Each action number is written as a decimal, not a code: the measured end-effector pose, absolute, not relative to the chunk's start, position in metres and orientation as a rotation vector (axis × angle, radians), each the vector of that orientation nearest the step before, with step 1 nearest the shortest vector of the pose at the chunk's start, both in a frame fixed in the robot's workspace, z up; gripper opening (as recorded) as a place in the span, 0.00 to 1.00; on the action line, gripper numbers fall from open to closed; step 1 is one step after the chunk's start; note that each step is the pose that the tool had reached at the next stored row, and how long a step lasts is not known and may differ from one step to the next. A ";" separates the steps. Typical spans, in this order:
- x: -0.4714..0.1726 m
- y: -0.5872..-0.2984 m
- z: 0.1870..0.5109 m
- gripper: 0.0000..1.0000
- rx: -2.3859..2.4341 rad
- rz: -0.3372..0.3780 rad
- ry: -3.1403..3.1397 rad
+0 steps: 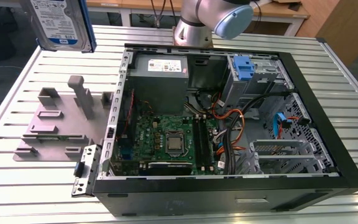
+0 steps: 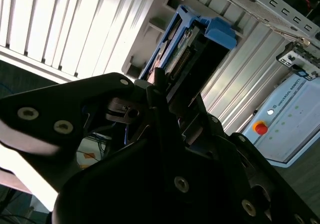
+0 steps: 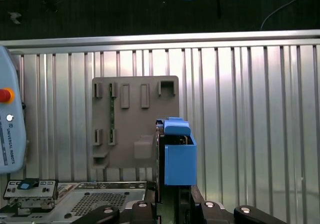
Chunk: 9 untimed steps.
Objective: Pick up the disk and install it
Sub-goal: 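Pick up the disk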
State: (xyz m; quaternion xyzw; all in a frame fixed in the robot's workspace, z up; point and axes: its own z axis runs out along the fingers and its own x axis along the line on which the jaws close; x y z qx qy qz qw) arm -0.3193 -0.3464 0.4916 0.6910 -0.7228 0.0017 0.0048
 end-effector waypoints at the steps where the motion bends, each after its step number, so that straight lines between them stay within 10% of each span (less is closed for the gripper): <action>1: -0.317 -0.346 0.492 0.35 2.164 0.005 -2.264; 9: -0.303 -0.346 0.492 0.35 2.164 0.005 -2.264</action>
